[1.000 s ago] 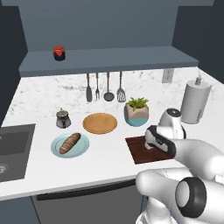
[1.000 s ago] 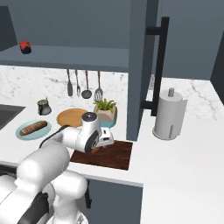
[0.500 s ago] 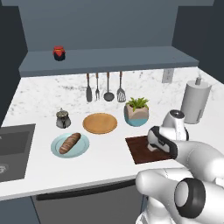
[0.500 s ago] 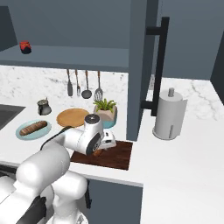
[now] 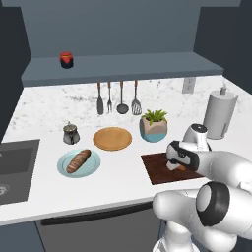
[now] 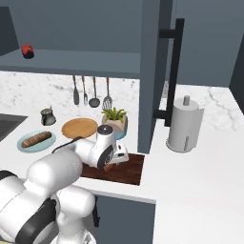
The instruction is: From the different types of pastries on the counter, select a croissant and place it on the cutting board. Then retrieve a jar of jam from the cabinet and place it alongside the croissant on the cutting board.
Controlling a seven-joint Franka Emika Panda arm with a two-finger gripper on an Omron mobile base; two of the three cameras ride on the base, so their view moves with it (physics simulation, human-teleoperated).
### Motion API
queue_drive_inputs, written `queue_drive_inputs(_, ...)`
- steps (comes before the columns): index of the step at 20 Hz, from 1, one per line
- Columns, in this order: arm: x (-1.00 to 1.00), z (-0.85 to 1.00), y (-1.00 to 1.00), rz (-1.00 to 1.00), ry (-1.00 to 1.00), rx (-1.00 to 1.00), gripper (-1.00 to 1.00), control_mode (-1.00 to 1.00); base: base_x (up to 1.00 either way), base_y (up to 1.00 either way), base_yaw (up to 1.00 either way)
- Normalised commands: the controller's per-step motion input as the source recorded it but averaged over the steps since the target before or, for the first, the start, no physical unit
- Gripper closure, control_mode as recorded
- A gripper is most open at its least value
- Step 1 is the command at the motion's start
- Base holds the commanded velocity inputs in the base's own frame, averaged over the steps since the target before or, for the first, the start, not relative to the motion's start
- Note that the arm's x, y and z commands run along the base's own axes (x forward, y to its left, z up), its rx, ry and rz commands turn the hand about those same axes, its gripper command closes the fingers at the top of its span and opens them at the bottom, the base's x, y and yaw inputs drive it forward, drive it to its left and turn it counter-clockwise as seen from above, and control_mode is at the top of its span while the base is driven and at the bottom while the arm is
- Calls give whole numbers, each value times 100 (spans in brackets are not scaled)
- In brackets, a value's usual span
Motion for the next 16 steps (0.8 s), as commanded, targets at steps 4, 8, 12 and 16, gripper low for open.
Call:
queue_drive_inputs(4,-5,0,0,0,0,0,-100,-100,0,0,0)
queue_drive_inputs(8,-10,0,0,0,0,0,-100,-100,0,0,0)
queue_drive_inputs(12,-12,6,2,0,-1,0,-100,-100,0,0,0)
queue_drive_inputs(16,-10,57,39,3,-10,-1,-100,-100,0,0,0)
